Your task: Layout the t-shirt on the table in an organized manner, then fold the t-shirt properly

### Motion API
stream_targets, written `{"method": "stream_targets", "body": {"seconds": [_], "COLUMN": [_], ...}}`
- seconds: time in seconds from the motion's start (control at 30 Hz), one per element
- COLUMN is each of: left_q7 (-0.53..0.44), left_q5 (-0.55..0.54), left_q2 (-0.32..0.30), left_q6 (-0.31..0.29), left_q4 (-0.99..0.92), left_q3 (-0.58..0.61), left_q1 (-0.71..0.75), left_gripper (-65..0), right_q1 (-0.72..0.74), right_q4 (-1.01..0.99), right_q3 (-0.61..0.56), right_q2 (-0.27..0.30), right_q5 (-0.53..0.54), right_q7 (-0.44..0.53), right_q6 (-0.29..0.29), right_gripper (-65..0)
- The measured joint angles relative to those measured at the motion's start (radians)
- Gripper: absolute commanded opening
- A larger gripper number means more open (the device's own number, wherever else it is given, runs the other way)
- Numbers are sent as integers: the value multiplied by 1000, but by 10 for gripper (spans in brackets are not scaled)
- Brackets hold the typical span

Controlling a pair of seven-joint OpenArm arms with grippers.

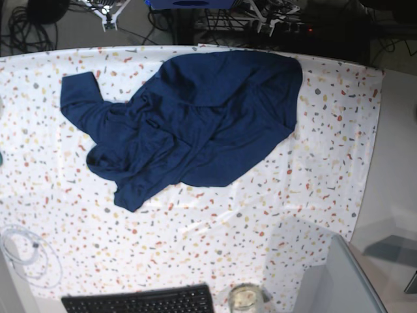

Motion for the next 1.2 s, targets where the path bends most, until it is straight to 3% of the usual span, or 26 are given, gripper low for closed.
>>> {"method": "stream_targets", "body": {"seconds": [0.77, 0.93, 1.07, 1.2], "left_q7": [0, -6, 15, 12], "left_q5": [0, 3, 2, -1], "left_q2": [-7, -43, -119, -182], "left_q6": [0, -1, 0, 2], "left_q4": [31, 271, 535, 748], "left_q3": [5, 7, 6, 0], "left_q1": [21, 175, 357, 478], "left_gripper": [-650, -650, -650, -650], "right_q1": [-42, -151, -352, -506], "right_q4": [10, 132, 405, 716], "right_q3": [0, 4, 17, 142], "right_q2": [0, 0, 0, -11], "right_q5": [0, 1, -1, 1], "right_q7": [2, -37, -113, -212], "right_q6": [-2, -2, -8, -6], "right_gripper": [-650, -650, -650, -650]}}
